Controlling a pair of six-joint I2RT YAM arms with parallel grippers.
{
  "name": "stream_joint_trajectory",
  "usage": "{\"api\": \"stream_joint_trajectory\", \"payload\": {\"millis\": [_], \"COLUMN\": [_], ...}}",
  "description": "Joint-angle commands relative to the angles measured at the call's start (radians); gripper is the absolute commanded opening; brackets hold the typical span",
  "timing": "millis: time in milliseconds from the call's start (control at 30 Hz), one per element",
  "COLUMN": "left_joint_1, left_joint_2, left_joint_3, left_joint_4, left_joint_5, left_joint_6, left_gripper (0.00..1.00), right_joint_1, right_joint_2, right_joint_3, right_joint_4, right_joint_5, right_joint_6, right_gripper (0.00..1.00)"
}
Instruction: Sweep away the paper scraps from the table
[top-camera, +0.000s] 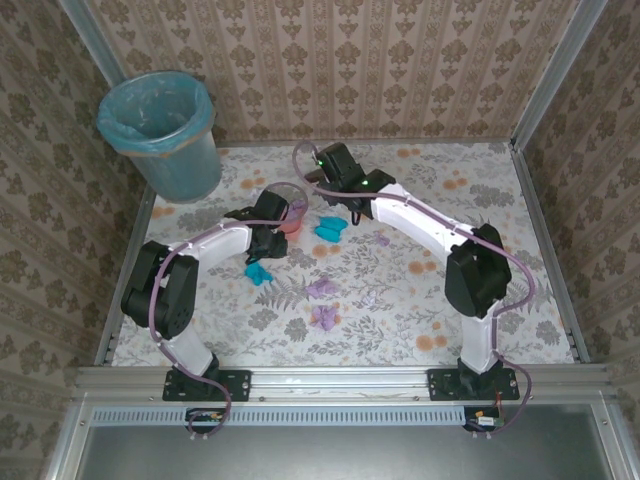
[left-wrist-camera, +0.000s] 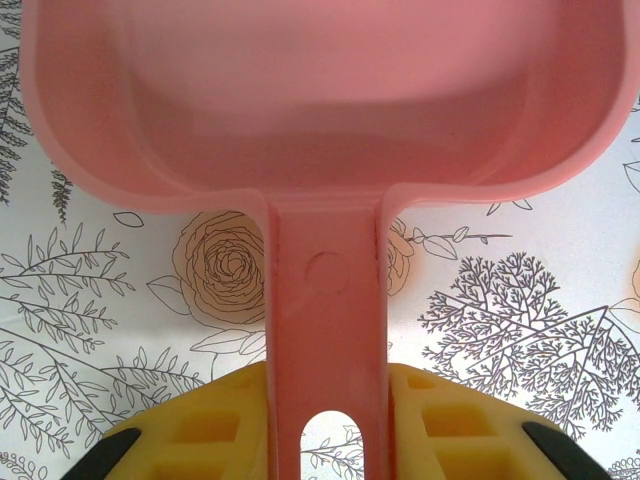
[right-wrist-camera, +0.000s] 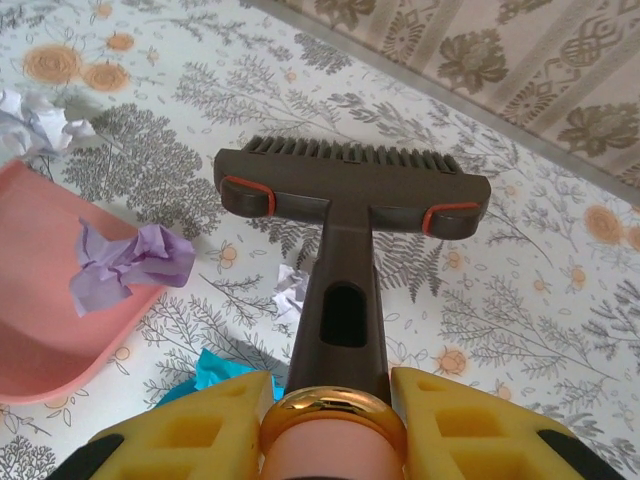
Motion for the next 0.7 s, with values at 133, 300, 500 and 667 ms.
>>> {"api": "stream_joint_trajectory", "payload": {"millis": [133, 300, 500, 667], "left_joint_1": [0.003, 0.001, 0.0, -0.001], "left_joint_2": [0.022, 0.023, 0.019, 0.014], "left_joint_3": [0.018, 0.018, 0.017, 0.016], "left_joint_4": [-0.064, -0.063, -0.063, -0.06], "left_joint_5": [-0.001, 0.001, -0.003, -0.009], "left_joint_6": [0.019, 0.021, 0.022, 0.024], "left_gripper": [0.0, 0.0, 0.0, 0.0], "right_joint_1": [0.029, 0.054, 0.091, 0.106], "right_joint_2": [0.018, -0.032, -0.071, -0.125], "right_joint_3": [0.034, -0.024, -0.074, -0.131], "right_joint_4": [-0.054, -0.047, -0.045, -0.002], "right_joint_5": [-0.029, -0.066, -0.081, -0.083], "right_joint_6": [-0.096, -0.146, -0.188, -0.187], "right_gripper": [0.0, 0.0, 0.0, 0.0]}}
